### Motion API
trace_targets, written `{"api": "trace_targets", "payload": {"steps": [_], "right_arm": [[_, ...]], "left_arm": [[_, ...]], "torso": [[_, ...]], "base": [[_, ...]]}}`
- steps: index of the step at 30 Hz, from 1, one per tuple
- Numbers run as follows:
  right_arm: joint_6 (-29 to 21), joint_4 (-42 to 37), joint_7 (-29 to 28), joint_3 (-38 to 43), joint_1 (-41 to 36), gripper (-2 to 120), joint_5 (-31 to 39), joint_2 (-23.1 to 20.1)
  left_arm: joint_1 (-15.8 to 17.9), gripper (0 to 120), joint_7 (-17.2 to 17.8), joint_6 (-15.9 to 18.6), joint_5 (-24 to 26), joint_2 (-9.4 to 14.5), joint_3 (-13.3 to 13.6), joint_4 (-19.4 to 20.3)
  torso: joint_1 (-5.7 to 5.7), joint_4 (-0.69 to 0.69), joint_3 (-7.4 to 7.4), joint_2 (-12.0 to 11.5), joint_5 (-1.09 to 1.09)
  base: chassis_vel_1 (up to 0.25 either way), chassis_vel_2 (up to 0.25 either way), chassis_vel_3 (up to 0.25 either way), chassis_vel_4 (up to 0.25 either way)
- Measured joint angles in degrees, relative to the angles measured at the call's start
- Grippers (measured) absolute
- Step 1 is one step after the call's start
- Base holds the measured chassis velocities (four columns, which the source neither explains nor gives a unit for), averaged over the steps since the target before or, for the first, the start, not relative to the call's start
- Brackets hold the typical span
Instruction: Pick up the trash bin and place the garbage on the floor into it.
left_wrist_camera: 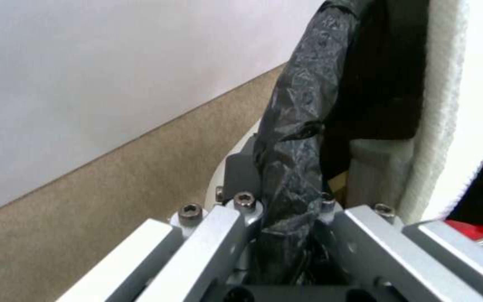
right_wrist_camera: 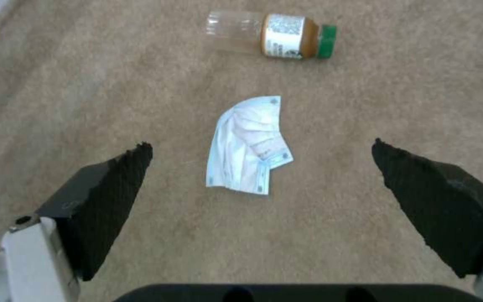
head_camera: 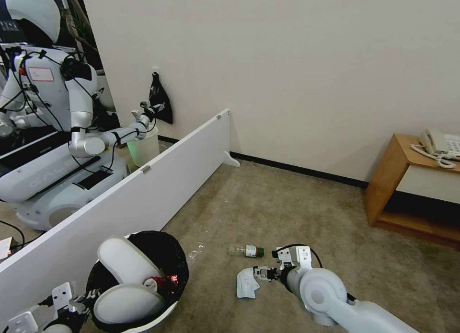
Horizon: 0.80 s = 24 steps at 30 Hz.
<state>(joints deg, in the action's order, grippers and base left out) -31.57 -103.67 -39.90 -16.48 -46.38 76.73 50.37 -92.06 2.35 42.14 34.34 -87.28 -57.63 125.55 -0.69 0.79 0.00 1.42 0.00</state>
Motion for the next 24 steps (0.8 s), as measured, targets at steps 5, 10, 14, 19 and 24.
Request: {"api": "trace_targets", "payload": {"steps": [5,10,14,19,24], "right_arm": [[0.5,6.6,2.2,-3.3,3.5,100,-2.0,3.2],[0.8,12.0,3.3,-6.0,5.8,100,-3.6,5.9],[1.0,18.1,5.0,-7.7,7.3,100,-5.3,9.1],[1.2,22.5,6.4,-8.7,7.8,100,-6.9,11.9],[1.9,27.2,8.3,-9.5,7.9,100,-9.8,15.5]], "left_arm": [[0.2,2,-0.1,0.0,-0.2,-0.3,0.2,-0.1],[0.3,2,-0.1,0.0,-0.4,-0.5,0.3,-0.2],[0.3,2,-0.2,0.0,-0.4,-0.5,0.2,-0.2],[0.3,2,-0.2,0.0,-0.4,-0.5,0.2,-0.2],[0.3,2,-0.2,0.0,-0.3,-0.4,0.1,-0.3]], "torso": [[0.0,0.0,0.0,0.0,0.0],[0.0,0.0,0.0,0.0,0.0],[0.0,0.0,0.0,0.0,0.0],[0.0,0.0,0.0,0.0,0.0],[0.0,0.0,0.01,0.0,0.0]], "base": [[0.0,0.0,0.0,0.0],[0.0,0.0,0.0,0.0],[0.0,0.0,0.0,0.0],[0.0,0.0,0.0,0.0],[0.0,0.0,0.0,0.0]]}}
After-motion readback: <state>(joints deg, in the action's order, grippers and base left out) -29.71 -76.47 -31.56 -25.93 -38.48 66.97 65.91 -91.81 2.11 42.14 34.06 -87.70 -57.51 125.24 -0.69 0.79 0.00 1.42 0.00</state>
